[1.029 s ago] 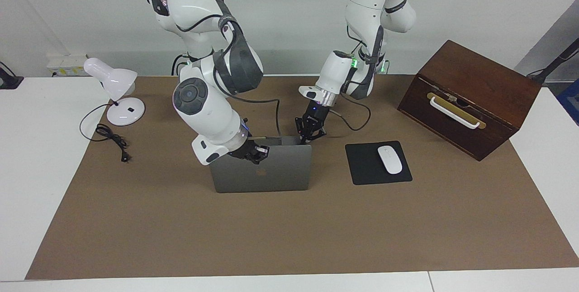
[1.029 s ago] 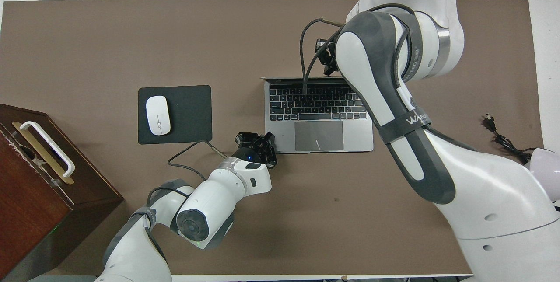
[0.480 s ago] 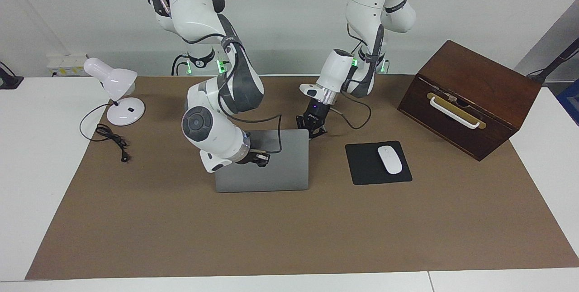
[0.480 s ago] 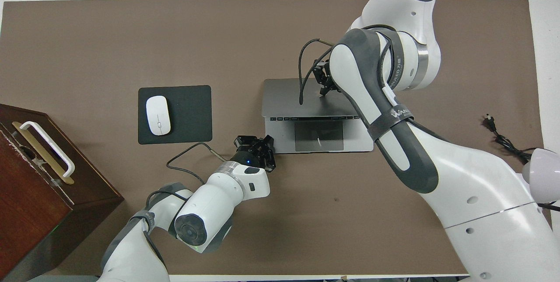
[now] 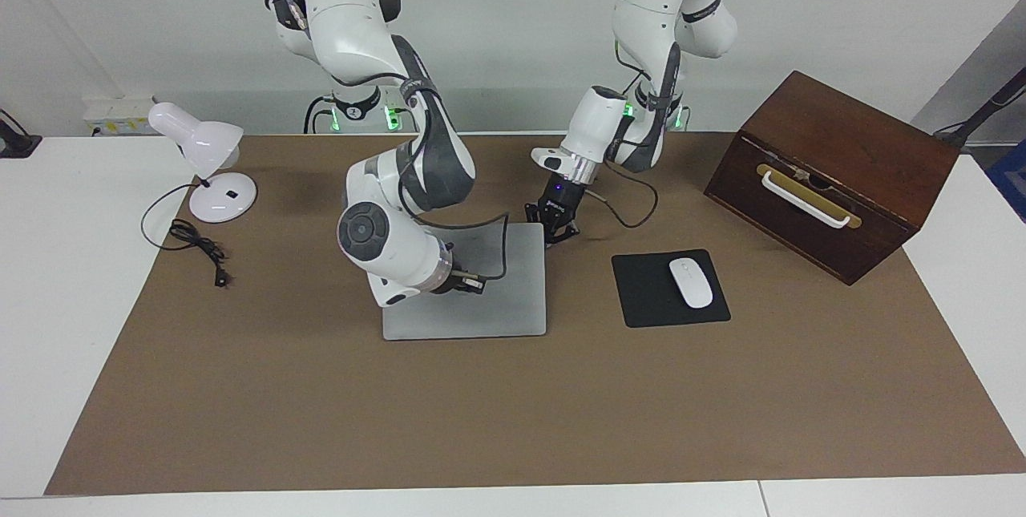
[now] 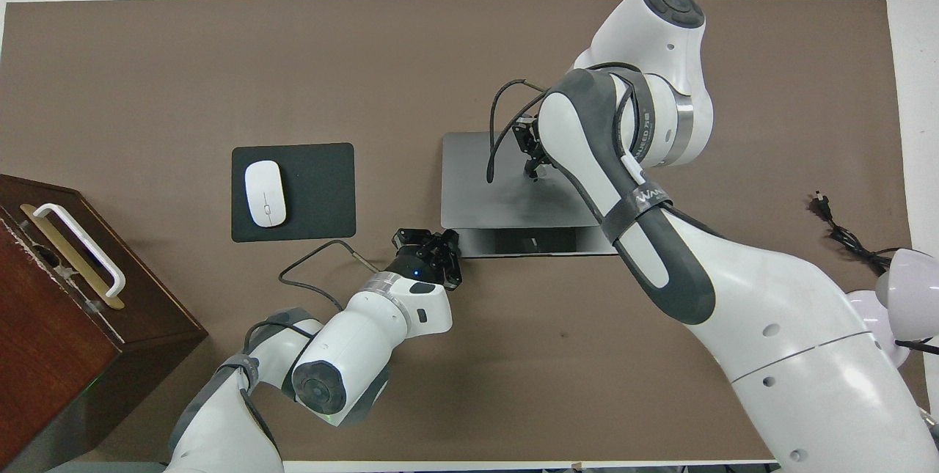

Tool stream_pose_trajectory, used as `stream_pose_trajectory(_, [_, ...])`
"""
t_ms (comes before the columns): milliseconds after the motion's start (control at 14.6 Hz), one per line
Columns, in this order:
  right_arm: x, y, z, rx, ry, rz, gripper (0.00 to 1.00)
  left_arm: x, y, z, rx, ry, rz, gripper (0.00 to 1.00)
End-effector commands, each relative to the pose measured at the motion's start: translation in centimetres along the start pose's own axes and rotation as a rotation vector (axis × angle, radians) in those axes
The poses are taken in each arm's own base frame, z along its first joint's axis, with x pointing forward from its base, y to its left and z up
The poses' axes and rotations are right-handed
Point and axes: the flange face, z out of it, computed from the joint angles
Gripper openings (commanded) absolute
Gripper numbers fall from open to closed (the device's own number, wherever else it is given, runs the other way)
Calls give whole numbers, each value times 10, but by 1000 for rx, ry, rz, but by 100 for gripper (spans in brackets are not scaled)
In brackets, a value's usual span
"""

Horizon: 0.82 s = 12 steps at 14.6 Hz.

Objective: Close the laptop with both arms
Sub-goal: 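Push the laptop lid down toward the keyboard with the right gripper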

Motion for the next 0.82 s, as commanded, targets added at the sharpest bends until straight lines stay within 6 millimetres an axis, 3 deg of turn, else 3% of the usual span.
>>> stream_pose_trajectory(0, [-4, 5, 14, 24, -20, 31, 0, -43, 12, 7, -20, -111, 24, 0])
stream_pose_trajectory(755, [-5, 11, 37, 15, -31, 56, 0, -43, 13, 7, -21, -111, 25, 0])
